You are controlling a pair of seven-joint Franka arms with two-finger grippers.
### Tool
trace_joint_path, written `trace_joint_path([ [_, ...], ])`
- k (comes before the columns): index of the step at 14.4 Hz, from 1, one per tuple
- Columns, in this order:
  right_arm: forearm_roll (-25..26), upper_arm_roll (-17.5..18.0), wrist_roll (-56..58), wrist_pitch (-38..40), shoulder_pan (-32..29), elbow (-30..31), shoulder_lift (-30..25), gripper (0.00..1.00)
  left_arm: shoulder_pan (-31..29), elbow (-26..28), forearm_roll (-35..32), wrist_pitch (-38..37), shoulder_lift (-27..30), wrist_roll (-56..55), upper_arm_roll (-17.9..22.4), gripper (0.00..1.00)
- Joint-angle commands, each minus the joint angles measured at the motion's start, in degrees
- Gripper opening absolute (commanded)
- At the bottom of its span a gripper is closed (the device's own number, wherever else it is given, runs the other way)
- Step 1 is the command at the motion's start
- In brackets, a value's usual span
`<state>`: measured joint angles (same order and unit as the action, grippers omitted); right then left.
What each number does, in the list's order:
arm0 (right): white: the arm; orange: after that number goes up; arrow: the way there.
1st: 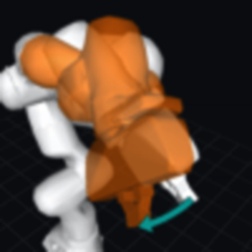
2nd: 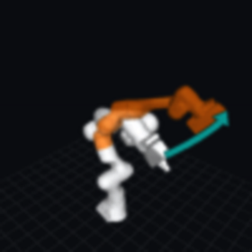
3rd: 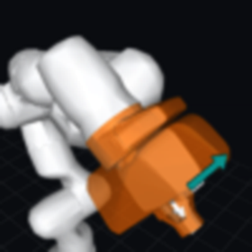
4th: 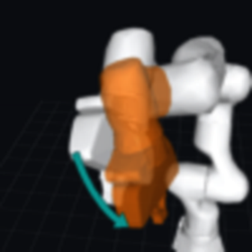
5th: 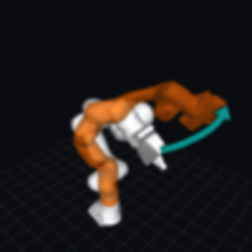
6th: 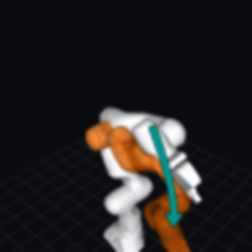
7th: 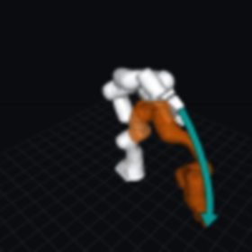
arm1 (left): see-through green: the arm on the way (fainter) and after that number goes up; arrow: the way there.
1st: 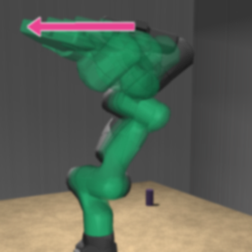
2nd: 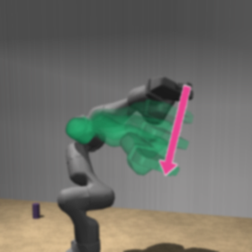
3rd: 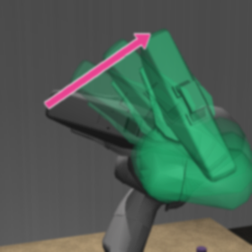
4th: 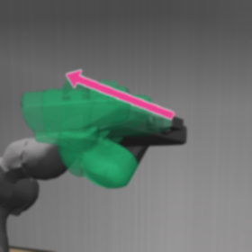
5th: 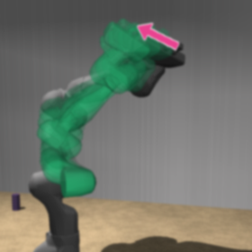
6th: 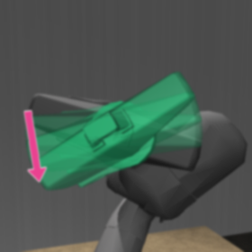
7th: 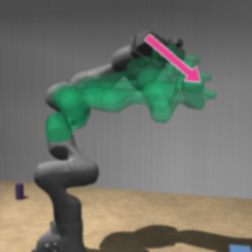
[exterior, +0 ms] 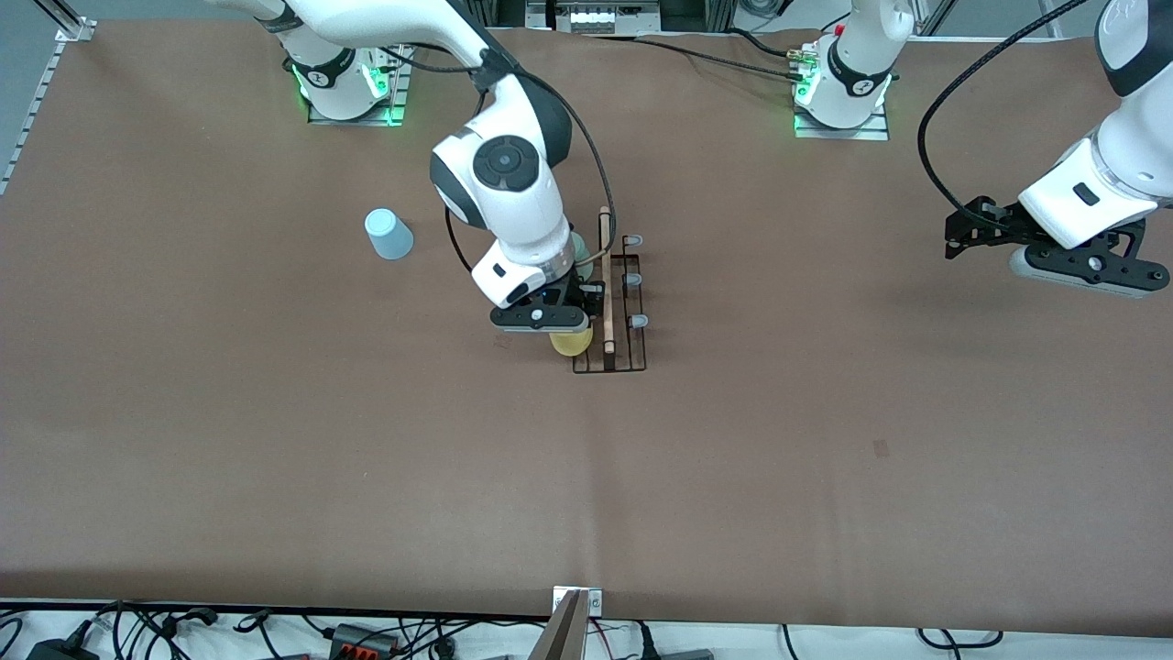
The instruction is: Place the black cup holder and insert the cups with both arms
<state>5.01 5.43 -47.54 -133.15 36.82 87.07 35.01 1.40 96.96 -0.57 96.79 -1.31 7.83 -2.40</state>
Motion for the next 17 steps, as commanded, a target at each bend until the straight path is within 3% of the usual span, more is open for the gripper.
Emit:
trace_joint_path([
  [1,0.97,-0.77,-0.98,-0.44,0.71,-1.73,1.55,1.00,0.00,-1.25,1.36,-0.20,-0.45,1.49,0.03,1.00],
  [4,0.44,-2.61,-0.10,2.53,-0.52,-1.99,-3.26,1.00,-0.08,-1.25,1.45,0.15,-0.45,1.49,0.03,1.00],
  [6,0.44,-2.61,1.90,8.14,-4.63,-1.99,-8.35,1.00,-0.17,-1.25,1.45,0.15,-0.45,1.49,0.03,1.00],
  [10,0.09,-2.61,19.01,21.32,-17.62,-1.81,-18.82,1.00,-0.08,-1.25,1.45,0.15,-0.36,1.49,0.03,1.00],
  [14,-6.76,-3.14,37.65,30.91,-32.57,-1.90,-25.42,1.00,-0.17,-1.25,1.45,0.15,-0.36,1.49,0.03,1.00],
  [15,-6.33,-4.10,41.00,33.03,-34.60,-1.99,-26.56,1.00,-0.17,-1.25,1.45,0.15,-0.36,1.49,0.03,1.00],
  [17,-6.33,-9.52,45.76,36.63,-34.89,-2.25,-28.58,1.00,-0.17,-1.25,1.45,0.15,-0.36,1.49,0.03,1.00],
])
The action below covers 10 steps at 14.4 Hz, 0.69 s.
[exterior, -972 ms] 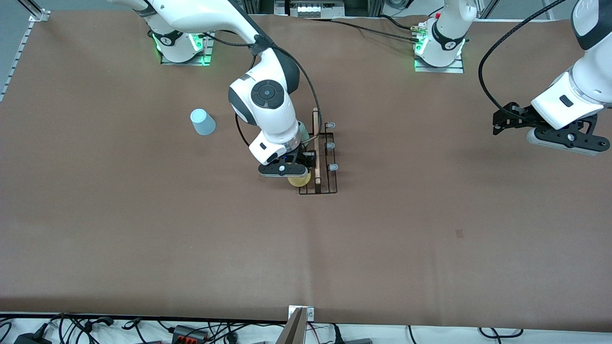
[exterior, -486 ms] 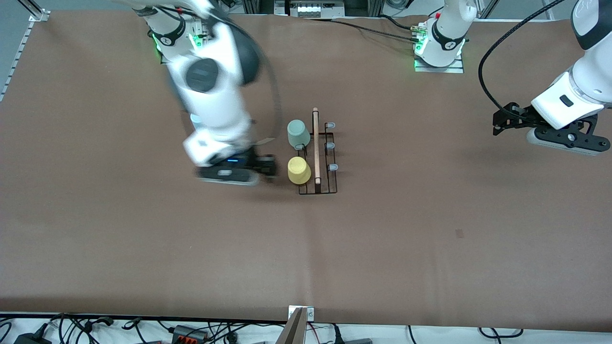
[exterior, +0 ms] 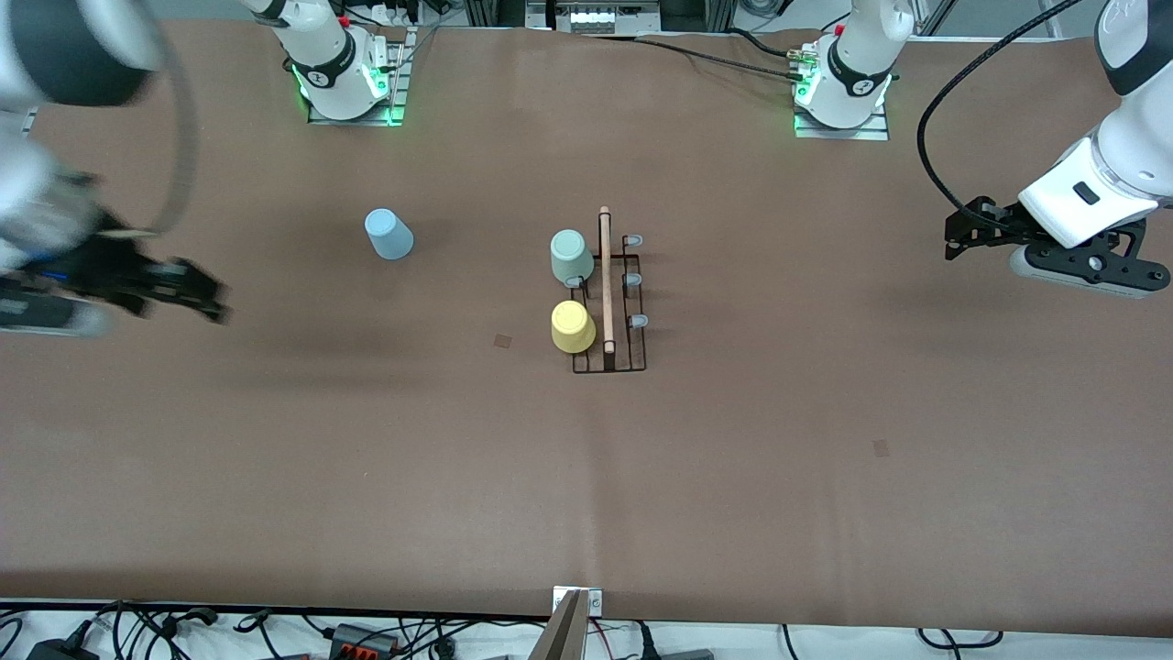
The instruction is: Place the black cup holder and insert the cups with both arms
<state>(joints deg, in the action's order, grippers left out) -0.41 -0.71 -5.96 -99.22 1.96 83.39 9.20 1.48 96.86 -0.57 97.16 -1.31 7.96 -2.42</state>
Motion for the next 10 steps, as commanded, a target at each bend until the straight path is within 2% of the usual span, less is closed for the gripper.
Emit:
trace_joint_path([
  [1,-0.65,-4.20,5.07,3.76,-0.02,1.51,-3.65,1.00,-0.25,-1.15,1.45,-0.22,-0.36,1.35,0.05,1.00],
  [4,3.30,-3.86,5.43,4.29,-0.20,1.86,-3.75,1.00,-0.25,-1.15,1.45,-0.22,-0.36,1.35,0.05,1.00],
  [6,3.31,-1.59,4.30,5.96,-0.37,2.13,-3.83,1.00,-0.25,-1.15,1.45,-0.22,-0.36,1.35,0.05,1.00],
  [9,2.70,-0.87,3.68,7.54,0.15,2.30,-3.83,1.00,-0.25,-1.15,1.45,-0.22,-0.36,1.35,0.05,1.00],
  [10,2.26,0.52,3.67,7.46,-0.46,2.30,-4.18,1.00,-0.25,-1.15,1.45,-0.22,-0.27,1.35,0.05,1.00],
])
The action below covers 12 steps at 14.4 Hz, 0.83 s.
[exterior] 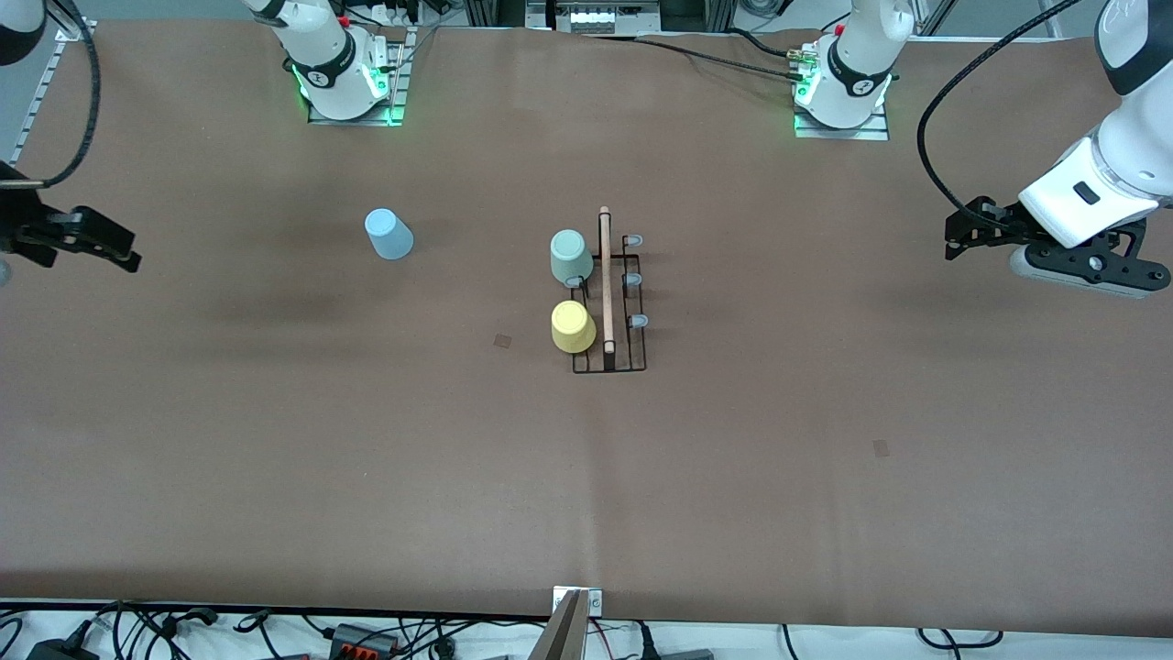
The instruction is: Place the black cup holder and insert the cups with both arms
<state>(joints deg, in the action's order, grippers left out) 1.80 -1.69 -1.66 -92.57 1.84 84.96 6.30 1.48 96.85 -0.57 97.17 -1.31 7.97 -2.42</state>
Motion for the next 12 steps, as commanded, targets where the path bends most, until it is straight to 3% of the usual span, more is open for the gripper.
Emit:
trace_joint_path([
  [1,-0.39,2.99,-0.62,0.98,-1.91,0.65,-1.56,1.00,-0.25,-1.13,1.45,-0.22,-0.36,1.35,0.05,1.00],
  [3,-0.65,6.51,-0.36,0.99,-5.69,0.30,-2.17,1.00,-0.25,-1.13,1.45,-0.31,-0.27,1.35,0.05,1.00],
  [12,-0.04,6.53,1.13,2.56,-6.23,0.03,-1.82,1.00,-0.43,-1.13,1.53,-0.22,-0.27,1.35,0.05,1.00],
])
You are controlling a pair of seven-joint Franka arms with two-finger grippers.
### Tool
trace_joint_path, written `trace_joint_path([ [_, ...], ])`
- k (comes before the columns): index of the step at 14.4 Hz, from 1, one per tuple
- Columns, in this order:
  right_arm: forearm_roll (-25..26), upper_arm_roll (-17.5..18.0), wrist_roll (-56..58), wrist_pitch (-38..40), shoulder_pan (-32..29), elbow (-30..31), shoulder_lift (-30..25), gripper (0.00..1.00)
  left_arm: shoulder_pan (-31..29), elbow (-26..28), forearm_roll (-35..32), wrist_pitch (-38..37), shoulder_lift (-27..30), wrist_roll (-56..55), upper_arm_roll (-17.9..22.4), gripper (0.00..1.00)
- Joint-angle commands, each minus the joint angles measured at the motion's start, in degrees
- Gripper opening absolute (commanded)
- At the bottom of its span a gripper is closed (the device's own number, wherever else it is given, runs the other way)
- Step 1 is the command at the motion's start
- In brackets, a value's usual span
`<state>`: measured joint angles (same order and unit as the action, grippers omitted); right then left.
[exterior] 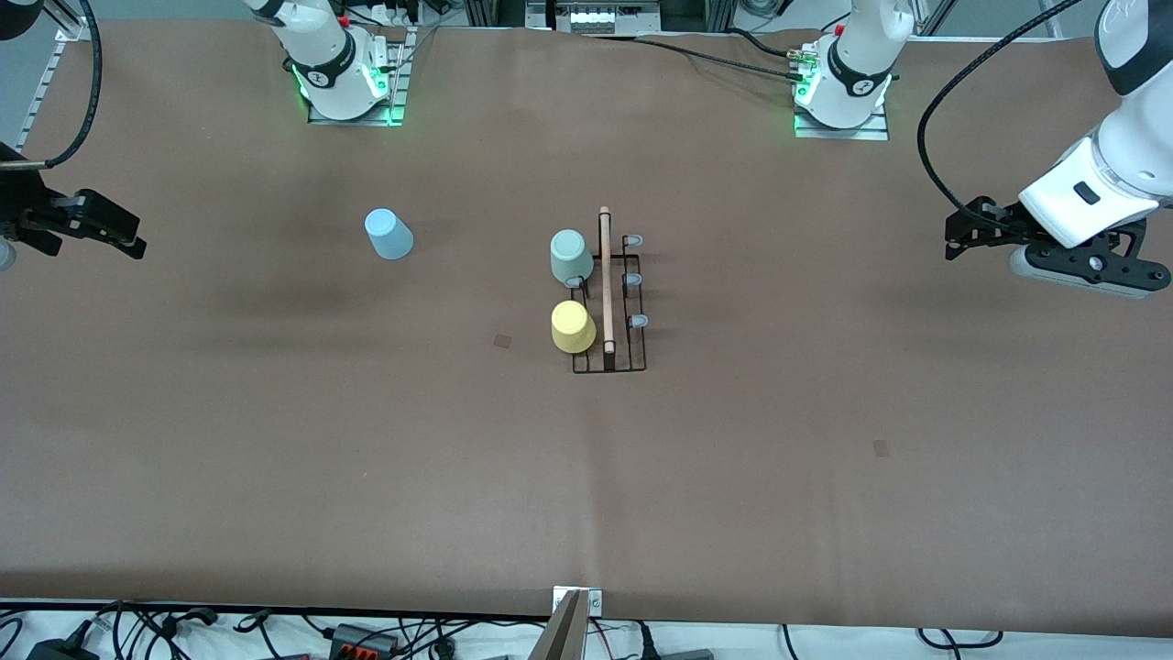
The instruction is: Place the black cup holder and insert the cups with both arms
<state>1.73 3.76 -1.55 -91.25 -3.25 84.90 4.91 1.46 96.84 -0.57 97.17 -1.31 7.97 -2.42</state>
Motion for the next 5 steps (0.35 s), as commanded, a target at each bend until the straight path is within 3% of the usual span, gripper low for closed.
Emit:
trace_joint_path([
  [1,-0.06,1.07,1.02,1.60,-1.14,0.09,-0.43,1.00,-0.40,-1.13,1.53,-0.23,-0.27,1.35,0.40,1.00],
  [5,-0.32,1.07,1.02,1.69,-1.14,0.09,-0.52,1.00,-0.40,-1.04,1.53,-0.84,-0.27,1.26,0.23,1.00],
])
